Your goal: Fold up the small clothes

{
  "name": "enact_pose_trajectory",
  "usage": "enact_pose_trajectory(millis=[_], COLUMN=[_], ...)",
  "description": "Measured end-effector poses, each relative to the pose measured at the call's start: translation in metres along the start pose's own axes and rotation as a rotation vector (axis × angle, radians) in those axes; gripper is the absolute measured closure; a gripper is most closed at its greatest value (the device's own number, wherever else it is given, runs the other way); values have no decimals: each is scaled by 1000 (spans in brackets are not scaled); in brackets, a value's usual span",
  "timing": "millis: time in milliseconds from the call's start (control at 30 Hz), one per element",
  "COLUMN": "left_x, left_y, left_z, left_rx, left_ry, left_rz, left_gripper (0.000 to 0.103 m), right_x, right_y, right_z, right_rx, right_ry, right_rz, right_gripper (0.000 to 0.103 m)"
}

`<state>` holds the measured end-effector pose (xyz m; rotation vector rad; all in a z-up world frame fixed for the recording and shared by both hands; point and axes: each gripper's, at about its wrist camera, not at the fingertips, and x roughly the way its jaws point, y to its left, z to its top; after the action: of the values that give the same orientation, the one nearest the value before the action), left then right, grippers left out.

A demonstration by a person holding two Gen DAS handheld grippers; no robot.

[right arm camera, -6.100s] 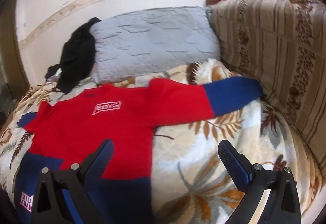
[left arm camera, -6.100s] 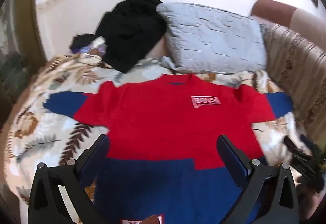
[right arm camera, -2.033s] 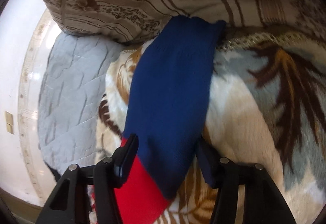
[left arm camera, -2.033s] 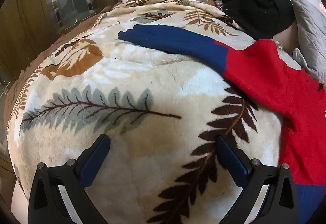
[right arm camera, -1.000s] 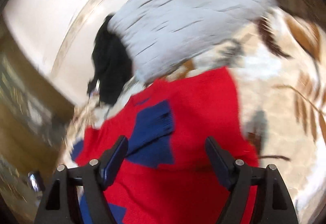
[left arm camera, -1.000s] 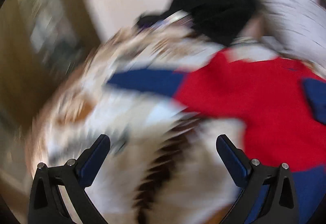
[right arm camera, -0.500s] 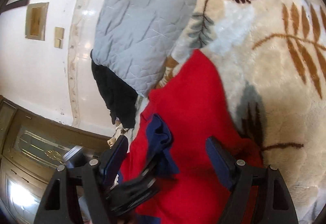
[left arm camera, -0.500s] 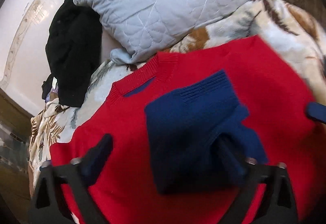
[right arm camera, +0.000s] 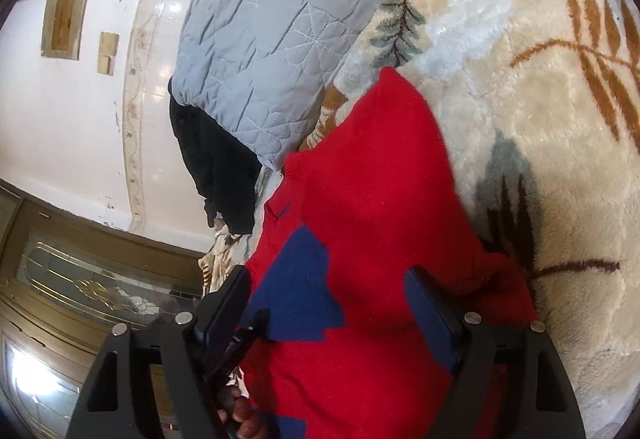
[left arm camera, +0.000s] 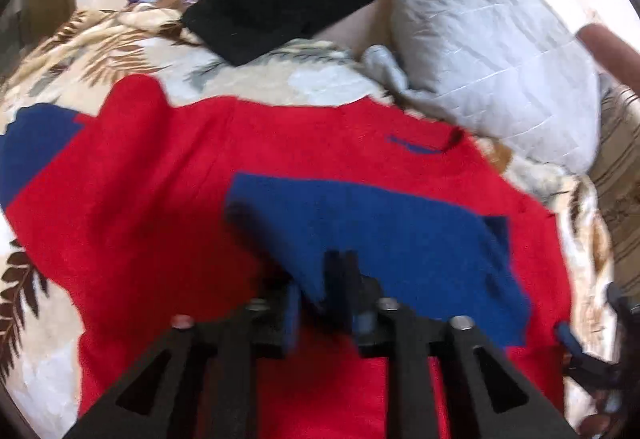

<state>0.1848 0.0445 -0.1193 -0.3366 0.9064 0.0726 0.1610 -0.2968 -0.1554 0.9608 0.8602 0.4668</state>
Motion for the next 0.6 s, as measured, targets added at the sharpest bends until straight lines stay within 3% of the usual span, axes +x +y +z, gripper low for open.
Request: enact_pose_trajectory(millis=[33, 100, 133, 167, 200, 300, 400, 433, 467, 567, 600], left_x=[0, 4, 6, 13, 15, 2, -50, -56, -50, -1, -2], left_y=[0, 2, 4, 10, 16, 22, 20, 21, 24, 47, 49], left_z=[3, 8, 8, 10, 10, 11, 4, 0, -5, -16, -19], left_rx=[-17, -36, -53, -95, -125, -153, -107, -101, -77, -111, -110], left_ry=[-6, 6, 21, 39, 54, 13, -176, -207, -201, -8, -48], left_rz=[-19, -28, -18, -21, -15, -36, 1, 26, 70, 100, 82], left_gripper=[52, 45, 51, 66, 98, 99, 99, 99, 99, 96, 95], right_x=[0, -1, 0, 0, 0, -2, -9, -11, -12, -11, -12], right_y=[0, -1, -1, -1, -1, 1, 4, 5, 6, 6, 7], right_z=[0, 0, 0, 0, 1, 2, 3, 4, 5, 4, 4], right_rx=[2, 2, 2, 4, 4, -1, -14, -18, -18, -18, -28], right_ry=[-1, -3, -2, -1, -1, -3, -27, -35, -38, -35, -33], right_rz=[0, 1, 0, 0, 1, 7, 8, 10, 12, 0, -6], right_gripper=[21, 21, 21, 21, 21, 21, 21, 21, 21, 14, 14])
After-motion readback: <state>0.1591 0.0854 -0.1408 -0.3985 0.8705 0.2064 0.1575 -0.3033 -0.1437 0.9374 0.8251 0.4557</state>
